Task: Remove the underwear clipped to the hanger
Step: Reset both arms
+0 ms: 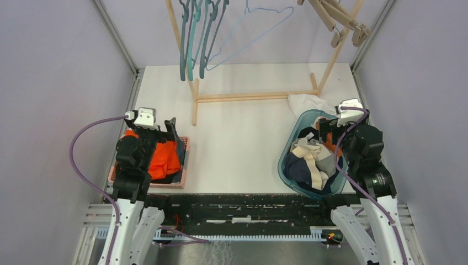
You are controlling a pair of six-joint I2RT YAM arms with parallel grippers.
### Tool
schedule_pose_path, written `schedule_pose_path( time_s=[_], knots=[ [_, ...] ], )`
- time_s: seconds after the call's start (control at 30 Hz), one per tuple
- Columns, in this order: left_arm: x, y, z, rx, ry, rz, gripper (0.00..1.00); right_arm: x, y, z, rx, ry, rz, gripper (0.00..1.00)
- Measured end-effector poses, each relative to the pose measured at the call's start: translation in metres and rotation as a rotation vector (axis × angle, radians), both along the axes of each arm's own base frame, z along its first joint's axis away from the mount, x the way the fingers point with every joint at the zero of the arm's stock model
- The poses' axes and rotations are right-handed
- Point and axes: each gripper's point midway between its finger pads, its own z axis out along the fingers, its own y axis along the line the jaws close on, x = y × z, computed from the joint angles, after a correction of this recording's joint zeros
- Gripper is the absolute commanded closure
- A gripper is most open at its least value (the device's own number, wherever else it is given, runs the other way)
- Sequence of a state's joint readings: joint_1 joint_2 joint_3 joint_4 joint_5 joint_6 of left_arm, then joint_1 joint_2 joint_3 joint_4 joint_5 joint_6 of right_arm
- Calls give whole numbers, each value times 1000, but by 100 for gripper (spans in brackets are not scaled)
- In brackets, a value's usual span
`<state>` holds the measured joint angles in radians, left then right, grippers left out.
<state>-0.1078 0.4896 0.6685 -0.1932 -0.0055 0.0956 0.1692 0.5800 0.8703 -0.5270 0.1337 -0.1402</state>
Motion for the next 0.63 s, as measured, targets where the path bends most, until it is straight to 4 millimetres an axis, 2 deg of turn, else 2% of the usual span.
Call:
schedule_pose_path(
  time_s=[0.63],
  knots=[
    [0, 0, 0, 0, 0, 0, 0, 0, 0, -1, -6, 1, 3, 0]
  ],
)
